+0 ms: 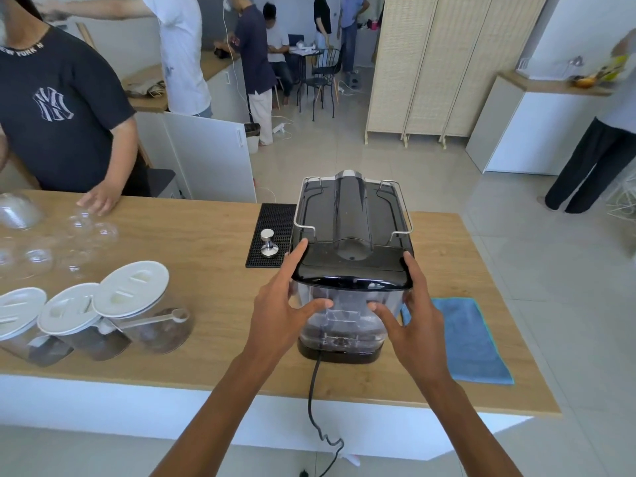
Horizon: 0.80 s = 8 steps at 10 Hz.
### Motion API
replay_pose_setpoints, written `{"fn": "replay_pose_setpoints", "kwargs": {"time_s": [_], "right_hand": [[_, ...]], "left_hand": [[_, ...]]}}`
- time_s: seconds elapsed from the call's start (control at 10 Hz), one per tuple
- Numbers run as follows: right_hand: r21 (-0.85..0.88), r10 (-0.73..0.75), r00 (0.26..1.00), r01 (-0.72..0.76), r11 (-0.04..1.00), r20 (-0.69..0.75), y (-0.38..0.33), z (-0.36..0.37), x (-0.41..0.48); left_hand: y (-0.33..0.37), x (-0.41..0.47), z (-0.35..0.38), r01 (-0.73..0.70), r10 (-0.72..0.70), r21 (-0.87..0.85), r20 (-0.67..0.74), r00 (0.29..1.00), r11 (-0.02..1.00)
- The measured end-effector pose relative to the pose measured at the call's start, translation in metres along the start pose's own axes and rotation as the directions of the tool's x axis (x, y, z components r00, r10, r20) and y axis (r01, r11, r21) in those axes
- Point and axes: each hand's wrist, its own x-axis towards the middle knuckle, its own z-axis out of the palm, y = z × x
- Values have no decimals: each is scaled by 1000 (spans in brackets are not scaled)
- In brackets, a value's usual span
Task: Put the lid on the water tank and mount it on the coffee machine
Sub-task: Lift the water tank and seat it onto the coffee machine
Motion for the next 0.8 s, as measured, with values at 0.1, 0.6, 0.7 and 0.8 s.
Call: {"fn": "replay_pose_setpoints", "kwargs": {"time_s": [0.1, 0.6, 0.7, 0.8], "right_hand": [[-1, 21, 1000, -21, 1000, 4, 0, 2, 0], [-130, 19, 999, -13, 991, 48, 4, -3, -4], [-181, -23, 999, 28, 983, 28, 10, -5, -6], [-240, -32, 998, 43, 970, 47, 16, -10, -12]], "left_hand": [[-1, 1, 0, -3, 3, 12, 6, 1000, 1000], [-9, -7, -2, 5, -6, 15, 41, 999, 1000], [-8, -11, -4, -15, 15, -7, 72, 997, 1000], [-24, -21, -12, -23, 17, 49, 123, 992, 999]]}}
